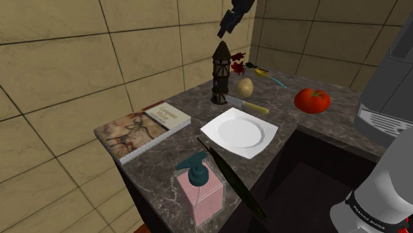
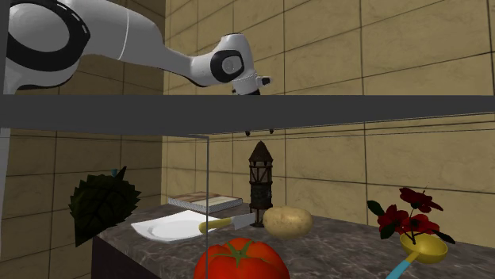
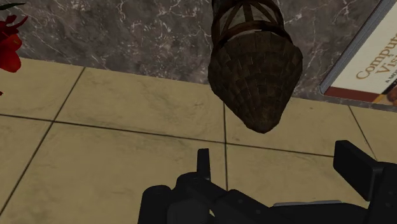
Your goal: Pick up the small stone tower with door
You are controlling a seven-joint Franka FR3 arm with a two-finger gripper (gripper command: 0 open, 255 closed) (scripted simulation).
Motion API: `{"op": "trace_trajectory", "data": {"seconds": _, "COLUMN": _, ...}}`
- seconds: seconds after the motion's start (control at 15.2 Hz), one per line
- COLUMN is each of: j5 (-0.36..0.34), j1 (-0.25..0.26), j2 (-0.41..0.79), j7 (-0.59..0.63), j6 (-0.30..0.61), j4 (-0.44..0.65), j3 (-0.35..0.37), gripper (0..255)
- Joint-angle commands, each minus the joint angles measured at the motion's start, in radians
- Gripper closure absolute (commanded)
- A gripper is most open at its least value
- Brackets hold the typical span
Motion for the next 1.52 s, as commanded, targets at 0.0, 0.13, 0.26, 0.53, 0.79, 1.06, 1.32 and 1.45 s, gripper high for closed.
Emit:
{"op": "trace_trajectory", "data": {"seconds": 0.0, "j5": 0.002, "j1": 0.001, "j2": -0.002, "j7": -0.004, "j6": 0.028, "j4": -0.028, "j3": 0.001, "gripper": 0}}
{"op": "trace_trajectory", "data": {"seconds": 0.13, "j5": 0.004, "j1": 0.002, "j2": -0.008, "j7": -0.008, "j6": 0.056, "j4": -0.061, "j3": 0.002, "gripper": 0}}
{"op": "trace_trajectory", "data": {"seconds": 0.26, "j5": 0.006, "j1": 0.002, "j2": -0.011, "j7": -0.012, "j6": 0.077, "j4": -0.087, "j3": 0.002, "gripper": 0}}
{"op": "trace_trajectory", "data": {"seconds": 0.53, "j5": 0.005, "j1": 0.003, "j2": -0.012, "j7": -0.010, "j6": 0.077, "j4": -0.087, "j3": 0.003, "gripper": 255}}
{"op": "trace_trajectory", "data": {"seconds": 0.79, "j5": 0.005, "j1": 0.002, "j2": -0.012, "j7": -0.011, "j6": 0.077, "j4": -0.087, "j3": 0.002, "gripper": 255}}
{"op": "trace_trajectory", "data": {"seconds": 1.06, "j5": 0.005, "j1": 0.002, "j2": -0.009, "j7": -0.010, "j6": 0.064, "j4": -0.071, "j3": 0.002, "gripper": 255}}
{"op": "trace_trajectory", "data": {"seconds": 1.32, "j5": 0.001, "j1": 0.001, "j2": 0.002, "j7": -0.001, "j6": 0.007, "j4": -0.003, "j3": 0.001, "gripper": 255}}
{"op": "trace_trajectory", "data": {"seconds": 1.45, "j5": 0.000, "j1": 0.000, "j2": 0.009, "j7": 0.003, "j6": -0.021, "j4": 0.033, "j3": 0.000, "gripper": 255}}
